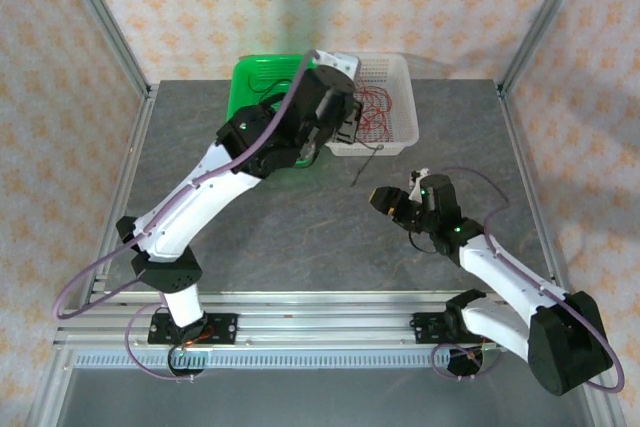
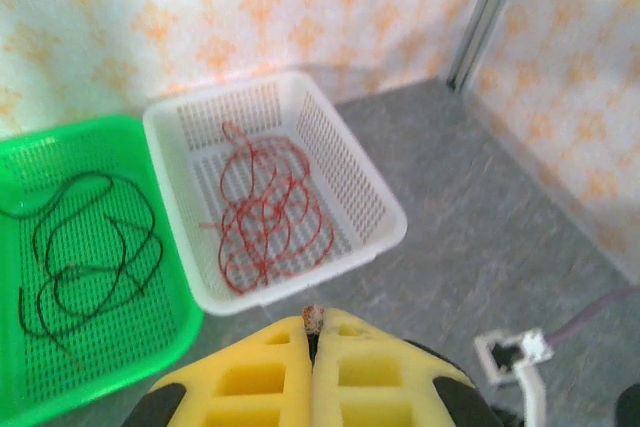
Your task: Untangle the cables
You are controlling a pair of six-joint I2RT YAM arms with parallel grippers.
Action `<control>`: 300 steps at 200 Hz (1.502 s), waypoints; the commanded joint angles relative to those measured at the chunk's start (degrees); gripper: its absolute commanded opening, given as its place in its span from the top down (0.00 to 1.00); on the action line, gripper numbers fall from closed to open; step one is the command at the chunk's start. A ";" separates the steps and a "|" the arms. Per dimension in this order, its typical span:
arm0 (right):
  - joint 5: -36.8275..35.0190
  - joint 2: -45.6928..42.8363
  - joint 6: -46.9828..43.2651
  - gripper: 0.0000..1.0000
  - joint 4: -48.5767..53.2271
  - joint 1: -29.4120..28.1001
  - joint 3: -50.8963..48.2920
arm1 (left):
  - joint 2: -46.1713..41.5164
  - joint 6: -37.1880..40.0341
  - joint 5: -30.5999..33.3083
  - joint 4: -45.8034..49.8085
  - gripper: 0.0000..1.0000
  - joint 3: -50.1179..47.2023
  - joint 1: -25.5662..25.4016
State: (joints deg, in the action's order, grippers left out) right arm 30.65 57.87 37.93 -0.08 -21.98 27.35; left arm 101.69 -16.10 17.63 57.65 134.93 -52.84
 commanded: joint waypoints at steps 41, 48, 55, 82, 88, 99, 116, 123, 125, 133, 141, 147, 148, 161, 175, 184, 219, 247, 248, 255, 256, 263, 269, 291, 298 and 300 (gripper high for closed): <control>-1.28 -0.91 -0.04 0.33 -0.01 -0.28 -0.52 | -1.37 5.02 6.77 -1.98 1.00 4.94 2.93; -1.16 -0.91 -0.05 0.33 0.08 -0.30 -0.54 | -1.70 5.66 7.56 -3.00 1.00 4.86 3.46; -1.06 -0.92 -0.05 0.33 0.08 -0.26 -0.55 | -1.99 6.19 8.48 -4.08 1.00 4.73 4.10; -1.03 -1.60 0.20 0.33 0.34 -0.36 -1.07 | -2.96 7.97 10.09 -8.18 1.00 4.20 8.32; -1.10 -1.82 0.31 0.33 0.34 -0.39 -1.29 | -3.20 8.23 9.76 -9.22 1.00 3.84 9.52; -1.16 -2.35 0.47 0.33 0.51 -0.36 -1.55 | -3.78 8.98 9.21 -11.39 1.00 2.81 11.46; -1.40 -2.92 0.57 0.33 0.97 -0.42 -1.90 | -4.54 10.09 9.17 -14.67 1.00 0.56 14.26; -1.55 -3.07 0.65 0.33 1.28 -0.48 -1.95 | -4.68 10.45 8.79 -15.73 1.00 -0.36 15.41; -1.54 -3.10 0.65 0.33 1.37 -0.49 -2.00 | -4.73 10.51 8.69 -16.10 1.00 -0.61 15.75; -1.60 -3.21 0.61 0.33 1.62 -0.48 -1.95 | -4.89 10.80 8.04 -17.44 1.00 -1.70 17.23; -1.61 -3.28 0.56 0.33 1.90 -0.44 -1.87 | -5.01 11.08 7.19 -18.76 1.00 -2.78 18.80; -1.57 -3.37 0.56 0.33 2.16 -0.44 -1.82 | -4.89 11.17 6.63 -19.59 1.00 -3.27 20.03; -1.61 -3.37 0.56 0.33 2.22 -0.44 -1.80 | -4.82 11.22 6.54 -19.72 1.00 -3.36 20.26; -1.72 -3.63 0.56 0.33 2.77 -0.44 -1.60 | -3.92 11.42 5.17 -20.86 1.00 -3.63 23.02; -2.04 -4.11 0.43 0.33 3.62 -0.53 -1.51 | -2.66 11.45 3.24 -21.92 1.00 -3.63 26.02; -2.26 -4.41 0.39 0.33 4.06 -0.58 -1.58 | -1.74 11.20 1.55 -22.75 1.00 -3.78 27.89; -2.93 -5.04 0.65 0.33 4.72 -0.54 -2.34 | 0.50 9.85 -3.96 -29.25 1.00 -9.04 33.36; -3.21 -5.44 1.00 0.33 4.98 -0.56 -3.22 | 2.16 7.57 -8.08 -35.02 1.00 -15.20 36.62; -3.22 -5.46 1.05 0.33 4.99 -0.58 -3.25 | 2.22 7.53 -8.15 -35.22 1.00 -15.43 36.69; -3.28 -5.57 1.11 0.33 5.14 -0.61 -3.41 | 2.64 7.08 -8.86 -36.68 1.00 -17.02 37.29; -3.35 -5.61 1.10 0.33 5.16 -0.61 -3.43 | 2.68 7.02 -8.94 -36.88 1.00 -17.22 37.33; -3.41 -5.74 1.18 0.33 5.33 -0.66 -3.54 | 3.17 6.59 -9.36 -38.06 1.00 -18.72 37.81; -3.50 -5.83 1.18 0.33 5.49 -0.60 -3.62 | 3.61 6.29 -9.69 -38.90 1.00 -19.80 38.12; -3.76 -6.01 1.20 0.33 5.82 -0.61 -3.80 | 5.07 5.01 -10.91 -41.70 1.00 -23.99 39.08; -3.85 -6.01 1.26 0.33 5.88 -0.62 -3.80 | 5.47 4.62 -11.26 -42.72 1.00 -25.51 39.29; -3.87 -6.01 1.26 0.33 5.88 -0.64 -3.84 | 5.52 4.48 -11.36 -43.00 1.00 -25.93 39.34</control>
State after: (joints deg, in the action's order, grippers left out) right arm 28.29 52.84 38.76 4.95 -22.20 24.14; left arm 106.41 -9.17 9.17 21.08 112.36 -14.44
